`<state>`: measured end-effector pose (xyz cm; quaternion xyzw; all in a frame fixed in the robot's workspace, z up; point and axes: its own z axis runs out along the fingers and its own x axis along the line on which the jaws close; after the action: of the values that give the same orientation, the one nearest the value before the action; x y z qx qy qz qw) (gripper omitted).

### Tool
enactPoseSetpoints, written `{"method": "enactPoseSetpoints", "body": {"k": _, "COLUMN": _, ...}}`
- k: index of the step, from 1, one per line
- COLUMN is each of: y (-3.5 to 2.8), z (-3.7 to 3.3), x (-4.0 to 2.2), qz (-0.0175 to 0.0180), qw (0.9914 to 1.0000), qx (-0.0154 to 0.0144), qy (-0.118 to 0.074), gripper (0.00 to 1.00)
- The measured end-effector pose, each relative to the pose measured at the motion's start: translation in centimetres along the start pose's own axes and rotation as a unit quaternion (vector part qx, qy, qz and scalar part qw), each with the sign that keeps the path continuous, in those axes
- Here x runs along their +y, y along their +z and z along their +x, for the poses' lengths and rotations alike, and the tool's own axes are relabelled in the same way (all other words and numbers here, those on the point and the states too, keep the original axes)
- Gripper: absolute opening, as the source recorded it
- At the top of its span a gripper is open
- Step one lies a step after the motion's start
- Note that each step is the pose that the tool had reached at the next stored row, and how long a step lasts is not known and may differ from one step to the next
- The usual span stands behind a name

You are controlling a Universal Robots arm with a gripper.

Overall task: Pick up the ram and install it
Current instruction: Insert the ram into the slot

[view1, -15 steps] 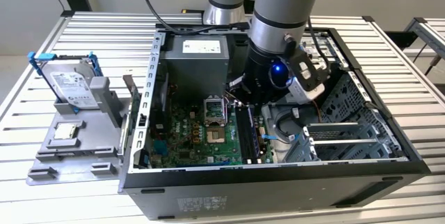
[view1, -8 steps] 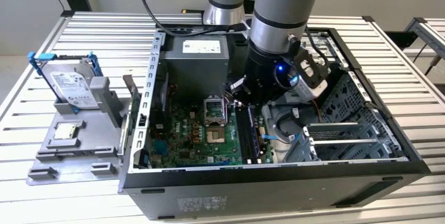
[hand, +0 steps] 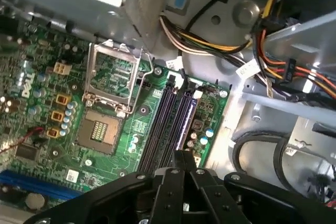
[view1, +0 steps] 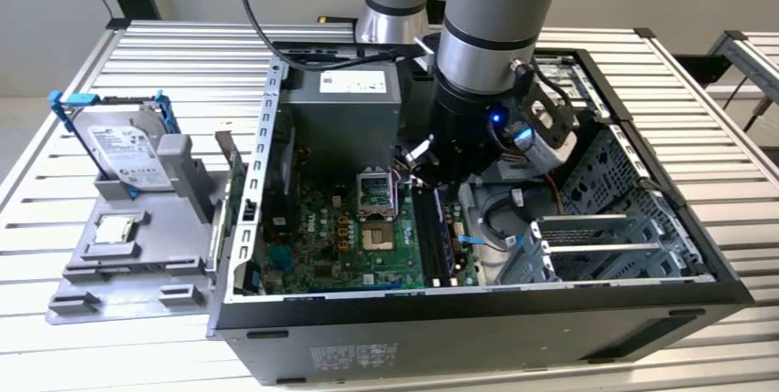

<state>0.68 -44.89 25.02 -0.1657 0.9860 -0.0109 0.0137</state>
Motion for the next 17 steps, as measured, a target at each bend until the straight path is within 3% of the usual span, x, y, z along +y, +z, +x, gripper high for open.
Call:
{"method": "enactPoseSetpoints", "body": {"k": 5, "y": 0.0, "z": 0.0, "x": 0.0, "qz": -0.0008, "qw": 0.99935, "qx": -0.0009, "qy": -0.036, "gripper": 0.0}}
{"method": "enactPoseSetpoints", "body": {"k": 9, "y": 0.0, "z": 0.0, "x": 0.0, "qz": -0.0015, "qw": 0.9978, "qx": -0.0017, "qy": -0.066, "gripper": 0.0}}
{"method": "enactPoseSetpoints", "body": {"k": 13, "y": 0.0, "z": 0.0, "x": 0.0, "qz": -0.0022, "qw": 0.99527, "qx": -0.0025, "qy": -0.097, "gripper": 0.0}}
{"method": "enactPoseSetpoints", "body": {"k": 17, "y": 0.0, "z": 0.0, "x": 0.0, "qz": -0.003, "qw": 0.99157, "qx": -0.0034, "qy": -0.129, "gripper": 0.0}}
